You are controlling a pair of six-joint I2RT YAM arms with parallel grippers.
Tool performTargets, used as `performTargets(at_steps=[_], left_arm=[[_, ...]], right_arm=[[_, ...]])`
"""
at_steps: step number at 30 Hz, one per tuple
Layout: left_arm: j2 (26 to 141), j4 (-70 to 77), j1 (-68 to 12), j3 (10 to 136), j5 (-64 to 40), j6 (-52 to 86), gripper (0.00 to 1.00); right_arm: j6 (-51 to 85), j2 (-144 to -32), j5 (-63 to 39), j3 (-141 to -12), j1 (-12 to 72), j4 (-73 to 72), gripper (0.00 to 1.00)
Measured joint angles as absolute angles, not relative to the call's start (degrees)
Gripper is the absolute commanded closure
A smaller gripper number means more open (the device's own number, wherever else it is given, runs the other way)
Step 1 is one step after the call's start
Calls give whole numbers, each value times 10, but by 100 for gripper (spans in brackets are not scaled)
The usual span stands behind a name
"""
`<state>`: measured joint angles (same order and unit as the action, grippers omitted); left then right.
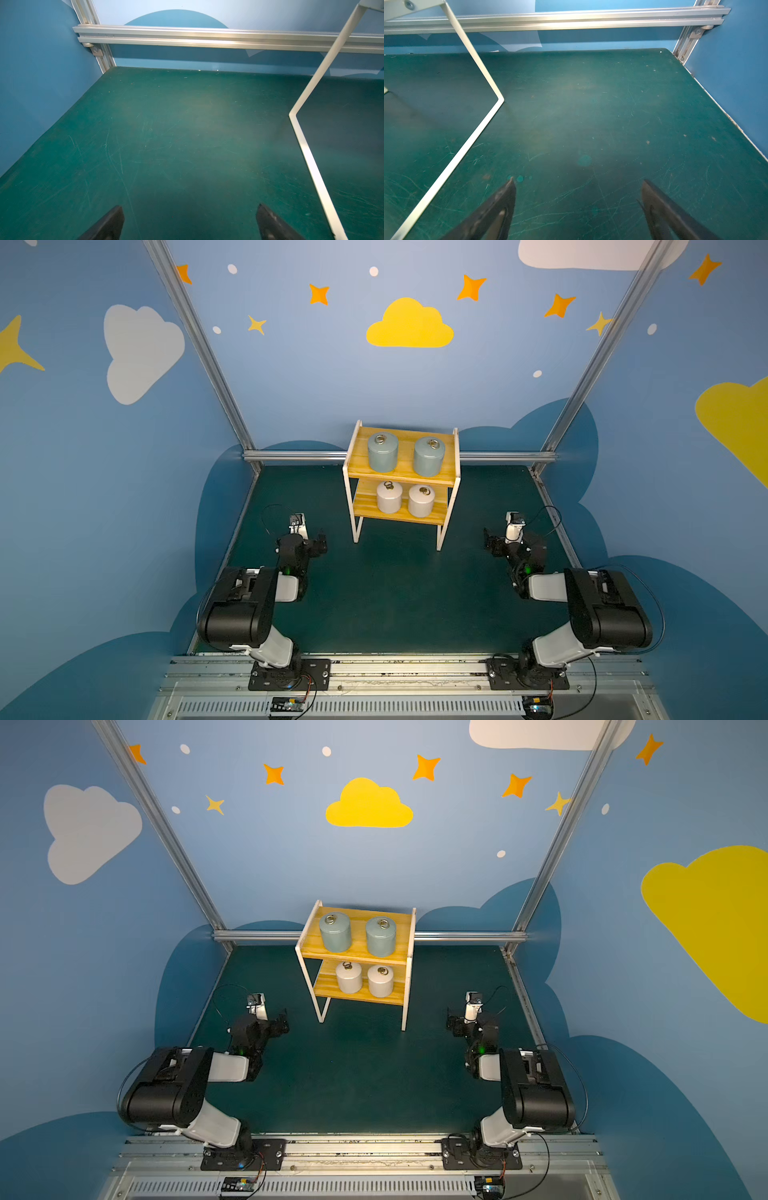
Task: Remove the tea canisters from the shelf
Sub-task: Pick up the tea canister from the shelf.
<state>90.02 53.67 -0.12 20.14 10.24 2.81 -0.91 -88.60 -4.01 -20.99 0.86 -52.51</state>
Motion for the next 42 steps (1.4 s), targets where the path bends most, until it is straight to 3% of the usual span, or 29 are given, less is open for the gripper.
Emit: performTargets(at_steps=[25, 34, 42], left_arm=[[863, 508, -13, 199, 109, 19, 2], [564, 243, -27, 265, 76, 38, 4], [479, 60, -53, 350, -20, 56, 5]], right_arm=[[-3, -879, -30, -210, 6, -515, 5], [16, -646, -73, -274, 16, -272, 5], [46, -505, -147, -406, 72, -48, 5]])
